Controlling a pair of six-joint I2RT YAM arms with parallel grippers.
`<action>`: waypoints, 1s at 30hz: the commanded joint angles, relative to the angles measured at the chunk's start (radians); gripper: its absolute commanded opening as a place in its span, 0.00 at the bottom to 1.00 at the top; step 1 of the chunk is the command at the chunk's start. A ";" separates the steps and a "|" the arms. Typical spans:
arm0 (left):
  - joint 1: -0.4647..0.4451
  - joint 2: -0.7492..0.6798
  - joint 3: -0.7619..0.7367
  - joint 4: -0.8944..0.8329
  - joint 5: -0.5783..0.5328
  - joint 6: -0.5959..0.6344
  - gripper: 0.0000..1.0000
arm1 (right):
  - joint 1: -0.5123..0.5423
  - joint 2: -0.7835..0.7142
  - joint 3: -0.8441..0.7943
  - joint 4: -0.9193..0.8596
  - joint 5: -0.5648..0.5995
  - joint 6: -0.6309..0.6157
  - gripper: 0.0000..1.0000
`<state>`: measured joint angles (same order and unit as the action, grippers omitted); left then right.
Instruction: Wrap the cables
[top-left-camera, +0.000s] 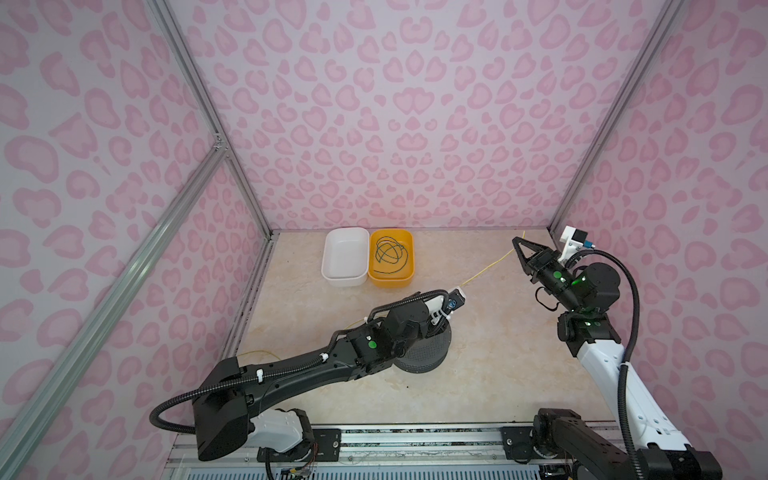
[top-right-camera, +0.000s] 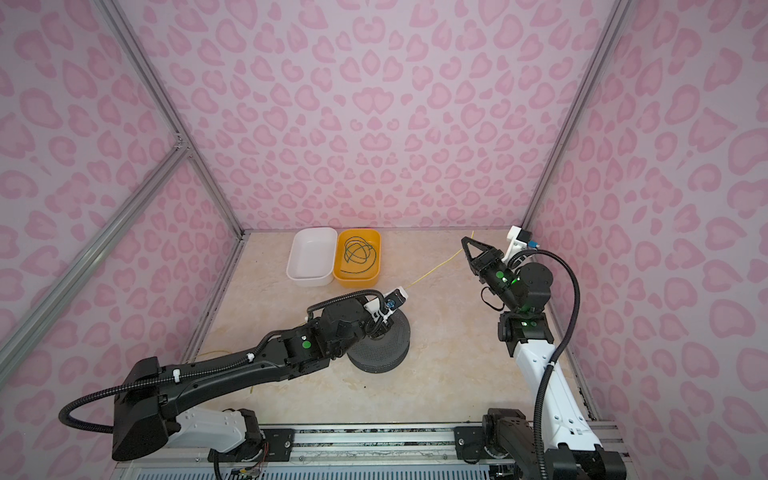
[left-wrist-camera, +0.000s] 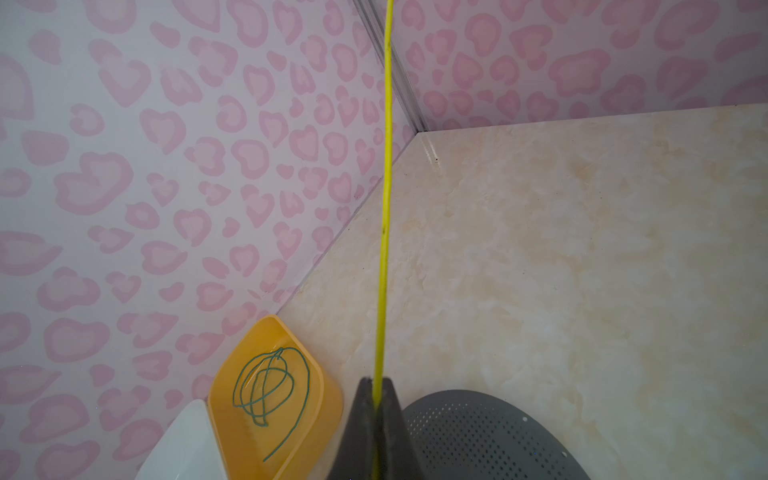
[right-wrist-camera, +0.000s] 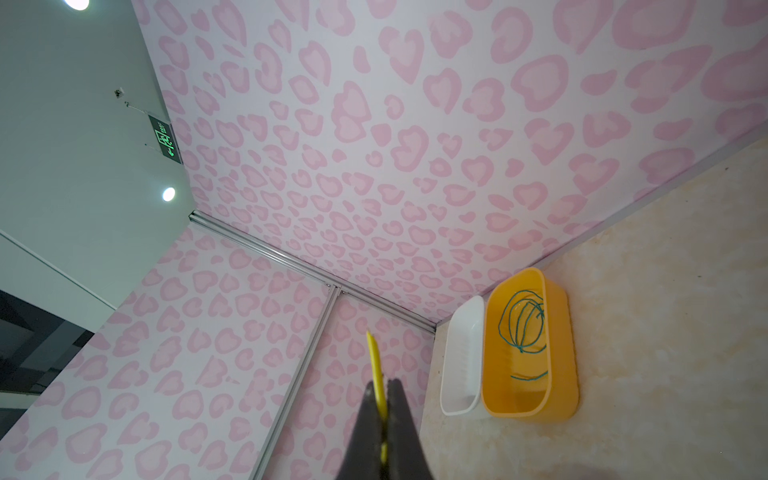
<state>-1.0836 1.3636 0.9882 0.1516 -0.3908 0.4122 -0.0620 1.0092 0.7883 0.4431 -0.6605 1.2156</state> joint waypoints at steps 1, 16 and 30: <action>0.007 -0.013 -0.016 -0.223 -0.085 -0.025 0.03 | -0.026 -0.004 0.014 0.154 0.228 -0.014 0.00; 0.005 -0.027 -0.031 -0.232 -0.090 -0.043 0.03 | -0.091 0.024 0.064 0.134 0.201 -0.027 0.00; 0.007 -0.072 -0.054 -0.233 -0.099 -0.075 0.03 | -0.175 -0.019 0.064 -0.007 0.181 -0.065 0.48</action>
<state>-1.0782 1.3022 0.9375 -0.0799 -0.4725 0.3573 -0.2291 1.0069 0.8555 0.4660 -0.4728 1.1786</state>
